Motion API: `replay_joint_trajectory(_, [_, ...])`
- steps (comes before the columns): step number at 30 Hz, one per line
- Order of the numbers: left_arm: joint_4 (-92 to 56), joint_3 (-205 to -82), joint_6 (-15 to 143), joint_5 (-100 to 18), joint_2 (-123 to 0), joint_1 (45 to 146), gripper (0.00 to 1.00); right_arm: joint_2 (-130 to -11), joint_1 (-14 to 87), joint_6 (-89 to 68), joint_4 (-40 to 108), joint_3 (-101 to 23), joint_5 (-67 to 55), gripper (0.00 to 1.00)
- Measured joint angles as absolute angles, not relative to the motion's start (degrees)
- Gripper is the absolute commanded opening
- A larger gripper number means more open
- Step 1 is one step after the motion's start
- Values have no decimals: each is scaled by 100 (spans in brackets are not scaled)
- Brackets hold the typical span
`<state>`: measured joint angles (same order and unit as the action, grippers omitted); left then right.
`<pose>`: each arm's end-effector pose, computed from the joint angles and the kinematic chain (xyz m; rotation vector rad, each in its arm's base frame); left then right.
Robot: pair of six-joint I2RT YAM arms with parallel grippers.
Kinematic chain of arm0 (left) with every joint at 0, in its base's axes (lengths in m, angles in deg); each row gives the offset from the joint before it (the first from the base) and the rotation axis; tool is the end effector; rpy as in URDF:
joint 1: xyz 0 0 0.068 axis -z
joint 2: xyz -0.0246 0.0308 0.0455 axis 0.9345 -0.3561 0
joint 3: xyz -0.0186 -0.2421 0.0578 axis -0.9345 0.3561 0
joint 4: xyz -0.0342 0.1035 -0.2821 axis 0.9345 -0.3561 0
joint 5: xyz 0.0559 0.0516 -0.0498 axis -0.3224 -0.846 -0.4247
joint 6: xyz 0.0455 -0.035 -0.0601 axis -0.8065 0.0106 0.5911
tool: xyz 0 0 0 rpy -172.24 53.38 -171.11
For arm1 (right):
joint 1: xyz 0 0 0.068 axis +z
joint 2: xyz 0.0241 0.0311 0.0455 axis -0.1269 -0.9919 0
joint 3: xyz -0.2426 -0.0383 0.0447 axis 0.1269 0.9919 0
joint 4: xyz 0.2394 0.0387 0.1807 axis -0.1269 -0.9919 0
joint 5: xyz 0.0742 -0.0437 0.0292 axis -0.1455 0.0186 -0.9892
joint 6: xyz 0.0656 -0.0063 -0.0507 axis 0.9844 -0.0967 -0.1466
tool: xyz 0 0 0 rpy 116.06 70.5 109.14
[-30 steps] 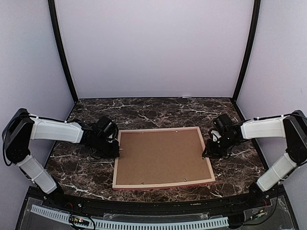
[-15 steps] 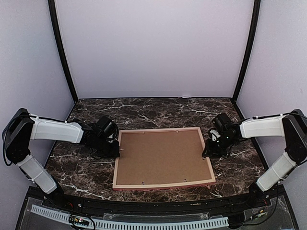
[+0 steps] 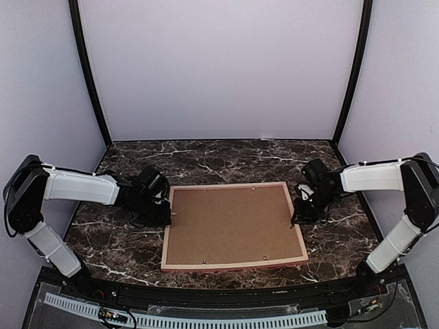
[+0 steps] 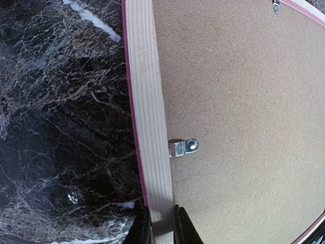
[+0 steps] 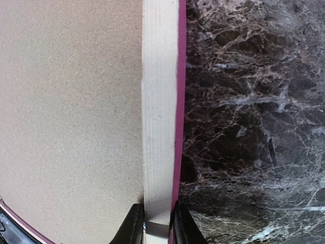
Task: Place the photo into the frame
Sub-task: Press the fastener onto the backboard.
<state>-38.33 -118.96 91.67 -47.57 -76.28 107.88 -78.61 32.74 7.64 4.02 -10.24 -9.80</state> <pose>0.2690 -0.2184 0.0758 0.0000 2.7191 -0.4805 0.2773 0.1479 0.0652 -0.0548 2.9206 0.4537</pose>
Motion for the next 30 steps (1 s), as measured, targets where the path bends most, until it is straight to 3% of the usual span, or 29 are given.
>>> replay_joint_trajectory(10, [-3848, -11898, 9165, -4759, -7628, 10788, 13, -8051, 3213, 336, 121, -1261, -1124, 20])
replay_joint_trajectory(18, [-3879, -11909, 9165, -4770, -7628, 10788, 16, -8252, 3209, -82, -109, -1494, -1146, 36])
replay_joint_trajectory(22, [-3918, -11909, 9102, -4766, -7628, 10793, 27, -8258, 3187, -126, -144, -1503, -1103, 43])
replay_joint_trajectory(30, [-4130, -11997, 9008, -4737, -7604, 10838, 60, -8105, 3183, 10, -188, -1368, -1170, 52])
